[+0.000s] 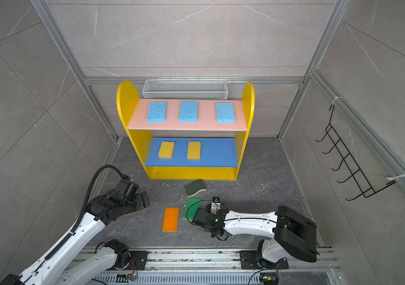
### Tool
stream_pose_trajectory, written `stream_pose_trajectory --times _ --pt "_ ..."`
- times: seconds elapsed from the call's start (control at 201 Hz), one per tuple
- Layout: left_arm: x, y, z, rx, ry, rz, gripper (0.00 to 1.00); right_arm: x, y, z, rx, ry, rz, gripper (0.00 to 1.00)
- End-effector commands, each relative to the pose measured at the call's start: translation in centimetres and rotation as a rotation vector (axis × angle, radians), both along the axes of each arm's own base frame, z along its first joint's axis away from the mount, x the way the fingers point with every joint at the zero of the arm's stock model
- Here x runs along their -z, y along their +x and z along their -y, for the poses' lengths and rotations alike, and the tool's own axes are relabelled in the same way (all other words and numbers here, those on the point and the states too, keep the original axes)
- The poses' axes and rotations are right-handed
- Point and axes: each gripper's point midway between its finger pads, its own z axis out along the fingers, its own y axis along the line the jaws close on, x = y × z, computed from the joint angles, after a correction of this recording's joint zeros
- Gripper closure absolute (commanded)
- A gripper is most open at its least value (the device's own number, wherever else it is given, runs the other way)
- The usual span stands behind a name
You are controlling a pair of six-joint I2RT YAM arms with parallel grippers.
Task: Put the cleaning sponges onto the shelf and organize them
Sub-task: 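Lift and carry the dark green sponge with the right gripper to the blue shelf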
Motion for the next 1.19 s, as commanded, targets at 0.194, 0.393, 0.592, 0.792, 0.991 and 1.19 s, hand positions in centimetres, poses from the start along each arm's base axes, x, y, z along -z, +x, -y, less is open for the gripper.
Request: stream_pose_trajectory --times 0.194,0.393,0.592,0.792,0.991,1.19 --pt "-2.0 0.6 -0.1 -0.02 -0.008 0.049 0.07 -10.5 5.1 1.6 -0.027 -0.026 0.238 0.32" --pt "-2.4 0.9 -0.1 -0.028 -0.009 0.061 0.07 -15.0 9.5 2.7 -0.012 0.001 0.335 0.31" --pt "-2.5 1.2 0.0 -0.028 -0.012 0.069 0.06 -17.3 14.4 2.3 -0.049 -0.051 0.401 0.31" --pt "-2.8 1.3 -0.3 -0.036 0.009 0.069 0.06 -17.4 19.2 2.3 -0.027 -0.028 0.406 0.3" --pt "-3.3 1.7 -0.3 -0.041 0.012 0.087 0.06 -17.3 23.1 2.8 -0.013 -0.039 0.418 0.31" --pt "-3.5 2.5 -0.1 -0.04 0.021 0.091 0.07 -16.7 25.9 3.3 0.001 -0.046 0.423 0.31"
